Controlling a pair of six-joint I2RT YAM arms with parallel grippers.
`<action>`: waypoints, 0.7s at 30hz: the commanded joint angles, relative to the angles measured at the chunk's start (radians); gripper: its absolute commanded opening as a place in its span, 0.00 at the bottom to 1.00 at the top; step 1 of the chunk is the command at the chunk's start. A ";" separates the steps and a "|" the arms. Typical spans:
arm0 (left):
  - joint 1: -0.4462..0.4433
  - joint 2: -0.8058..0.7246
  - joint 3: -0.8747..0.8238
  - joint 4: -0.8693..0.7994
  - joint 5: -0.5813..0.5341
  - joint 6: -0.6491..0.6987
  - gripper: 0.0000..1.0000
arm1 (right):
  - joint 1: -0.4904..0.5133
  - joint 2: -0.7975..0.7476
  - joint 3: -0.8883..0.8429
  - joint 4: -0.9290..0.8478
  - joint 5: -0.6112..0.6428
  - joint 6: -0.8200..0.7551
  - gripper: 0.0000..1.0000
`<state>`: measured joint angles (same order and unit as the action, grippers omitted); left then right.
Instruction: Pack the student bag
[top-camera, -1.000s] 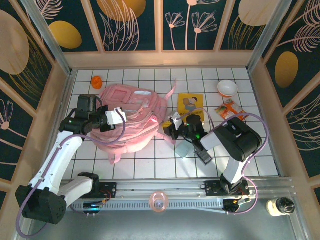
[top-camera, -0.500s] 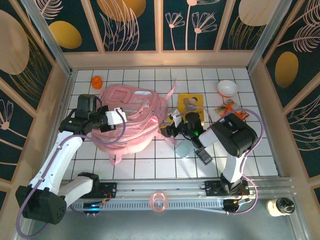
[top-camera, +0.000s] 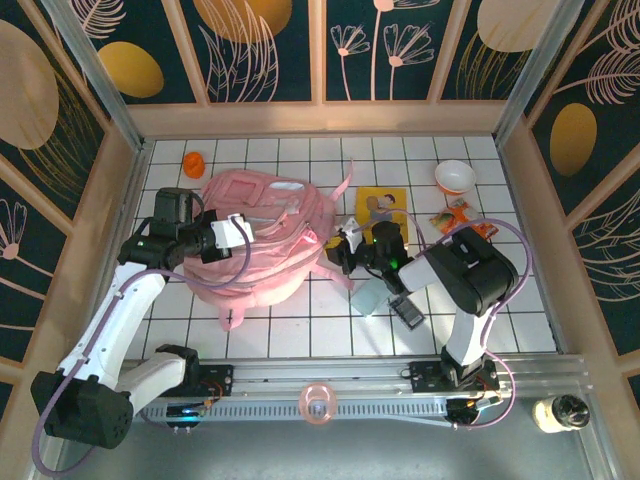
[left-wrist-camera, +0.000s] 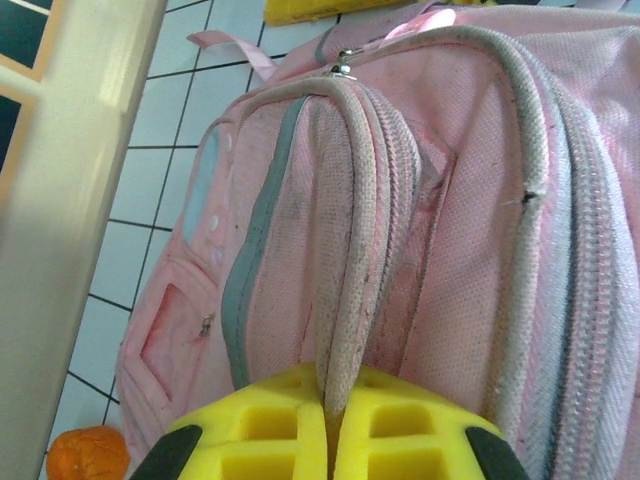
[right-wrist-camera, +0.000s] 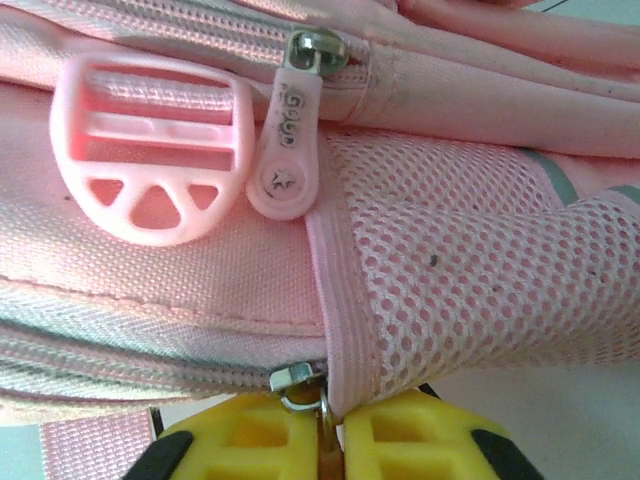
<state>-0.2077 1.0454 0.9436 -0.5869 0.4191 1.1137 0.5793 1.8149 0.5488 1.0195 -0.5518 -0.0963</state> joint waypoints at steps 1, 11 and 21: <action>0.005 -0.028 -0.015 0.169 -0.015 -0.031 0.00 | -0.002 -0.043 -0.008 -0.013 -0.049 0.014 0.04; 0.004 -0.034 -0.082 0.279 -0.201 -0.156 0.00 | 0.028 -0.129 0.027 -0.212 -0.044 0.013 0.00; 0.005 -0.064 -0.118 0.292 -0.105 -0.180 0.00 | 0.073 -0.131 0.086 -0.344 -0.114 -0.020 0.12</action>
<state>-0.2096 1.0027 0.8234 -0.4076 0.3130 0.9844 0.6266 1.7157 0.6113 0.6994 -0.5701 -0.0967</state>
